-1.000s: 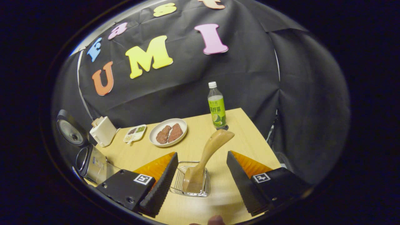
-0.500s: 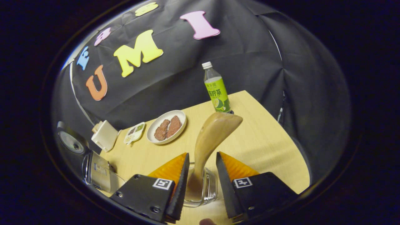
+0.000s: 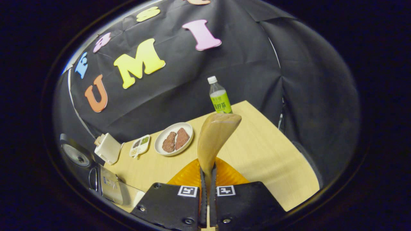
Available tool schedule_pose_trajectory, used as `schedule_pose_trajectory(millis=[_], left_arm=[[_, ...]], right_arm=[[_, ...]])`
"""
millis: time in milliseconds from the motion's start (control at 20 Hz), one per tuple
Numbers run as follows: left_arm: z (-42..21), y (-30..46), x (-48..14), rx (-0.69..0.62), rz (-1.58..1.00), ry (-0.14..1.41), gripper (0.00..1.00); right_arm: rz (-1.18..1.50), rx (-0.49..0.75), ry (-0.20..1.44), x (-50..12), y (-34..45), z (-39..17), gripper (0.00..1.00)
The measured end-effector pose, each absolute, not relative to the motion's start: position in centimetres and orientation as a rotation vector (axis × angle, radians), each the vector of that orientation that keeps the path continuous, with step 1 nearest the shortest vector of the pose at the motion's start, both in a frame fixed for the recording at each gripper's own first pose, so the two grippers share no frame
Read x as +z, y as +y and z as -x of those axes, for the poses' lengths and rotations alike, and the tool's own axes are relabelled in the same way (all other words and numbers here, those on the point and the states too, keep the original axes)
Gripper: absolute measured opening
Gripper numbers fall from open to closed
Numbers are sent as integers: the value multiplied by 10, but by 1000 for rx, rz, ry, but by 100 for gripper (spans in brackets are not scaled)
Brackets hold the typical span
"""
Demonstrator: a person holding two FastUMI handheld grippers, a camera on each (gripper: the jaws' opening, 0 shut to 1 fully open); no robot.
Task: Close the left gripper, press the button to open the rice cooker; take a wooden spoon from the chopstick holder with the right hand, scoop a spoonful of rice and pour it into the rice cooker, then put the wooden spoon back into the chopstick holder.
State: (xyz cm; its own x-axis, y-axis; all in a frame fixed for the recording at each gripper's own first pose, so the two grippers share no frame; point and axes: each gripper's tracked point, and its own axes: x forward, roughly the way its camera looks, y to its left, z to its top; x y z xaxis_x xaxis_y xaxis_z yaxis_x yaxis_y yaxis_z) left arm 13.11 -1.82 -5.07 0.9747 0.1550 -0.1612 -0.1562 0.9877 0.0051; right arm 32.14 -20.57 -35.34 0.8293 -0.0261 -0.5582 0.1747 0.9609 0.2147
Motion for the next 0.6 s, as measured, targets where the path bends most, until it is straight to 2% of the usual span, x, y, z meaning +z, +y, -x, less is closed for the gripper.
schedule_pose_trajectory(millis=[50,100,250,300,350,600], left_arm=[[-130,-16,-51,139,1,159,84],[-128,-14,-51,125,-3,158,95],[-116,-2,-52,100,1,157,95],[-113,2,-52,91,1,161,84],[-109,5,-53,80,4,164,95],[-93,27,-48,35,30,160,95]], right_arm=[[-246,-118,565,-341,-204,-320,8],[-235,-127,550,-328,-200,-318,8],[-188,-118,490,-285,-176,-304,8],[-172,-102,473,-271,-162,-297,8],[-160,-87,462,-261,-145,-290,8],[-147,-19,465,-259,-62,-260,8]])
